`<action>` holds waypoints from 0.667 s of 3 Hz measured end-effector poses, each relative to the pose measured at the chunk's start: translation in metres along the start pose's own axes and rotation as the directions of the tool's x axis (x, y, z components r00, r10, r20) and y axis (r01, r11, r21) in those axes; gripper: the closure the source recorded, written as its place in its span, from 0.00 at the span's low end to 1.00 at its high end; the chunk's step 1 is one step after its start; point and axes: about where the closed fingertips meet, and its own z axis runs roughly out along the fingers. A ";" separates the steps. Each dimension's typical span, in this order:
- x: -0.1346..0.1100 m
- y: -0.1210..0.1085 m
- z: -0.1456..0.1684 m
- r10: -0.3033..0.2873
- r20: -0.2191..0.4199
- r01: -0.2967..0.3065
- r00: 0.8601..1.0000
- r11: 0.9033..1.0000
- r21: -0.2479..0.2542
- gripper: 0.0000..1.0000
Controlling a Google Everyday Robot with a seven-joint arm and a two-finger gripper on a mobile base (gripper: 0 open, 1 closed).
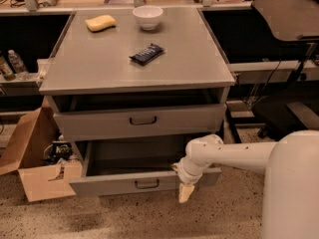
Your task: Open middle drawer
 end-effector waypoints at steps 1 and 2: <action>-0.009 0.025 -0.007 -0.016 0.010 0.016 1.000 1.000 -0.013 0.49; -0.009 0.024 -0.007 -0.016 0.010 0.016 1.000 1.000 -0.013 0.72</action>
Offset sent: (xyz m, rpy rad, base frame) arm -0.1546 0.0193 0.0189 0.0045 0.1060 0.1406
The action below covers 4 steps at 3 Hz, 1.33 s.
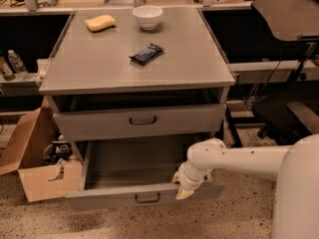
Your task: Open middle drawer
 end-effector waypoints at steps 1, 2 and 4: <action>-0.011 0.028 0.000 -0.018 0.009 0.019 1.000 0.999 -0.030 0.95; -0.010 0.027 0.000 -0.018 0.009 0.019 1.000 0.999 -0.030 1.00; -0.014 0.040 0.003 -0.018 0.035 0.019 0.999 0.999 -0.036 1.00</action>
Offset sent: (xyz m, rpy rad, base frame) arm -0.1864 0.0269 -0.0025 0.0724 0.1372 0.1109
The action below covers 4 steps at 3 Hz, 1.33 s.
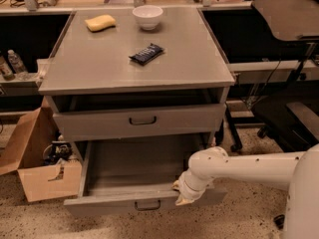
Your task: Open middle drawer
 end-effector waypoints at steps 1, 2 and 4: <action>0.001 0.000 0.000 0.000 0.000 0.000 1.000 1.000 0.000 0.99; 0.001 0.000 0.000 0.000 0.000 0.000 1.000 1.000 0.000 0.83; 0.001 0.000 0.000 0.000 0.000 0.000 1.000 1.000 0.000 0.36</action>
Offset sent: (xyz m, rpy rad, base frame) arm -0.0002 -0.0010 0.0001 0.0000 0.0000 0.0000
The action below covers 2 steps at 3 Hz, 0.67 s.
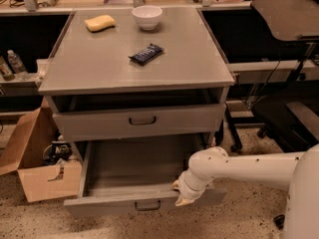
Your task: Open middle drawer
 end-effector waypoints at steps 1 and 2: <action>0.000 0.000 0.000 0.000 0.000 0.000 1.000 1.000 0.000 0.14; 0.000 0.000 0.000 0.000 0.001 0.000 1.000 1.000 0.000 0.00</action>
Offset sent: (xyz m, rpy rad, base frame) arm 0.0000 0.0000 0.0000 0.0000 0.0000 0.0000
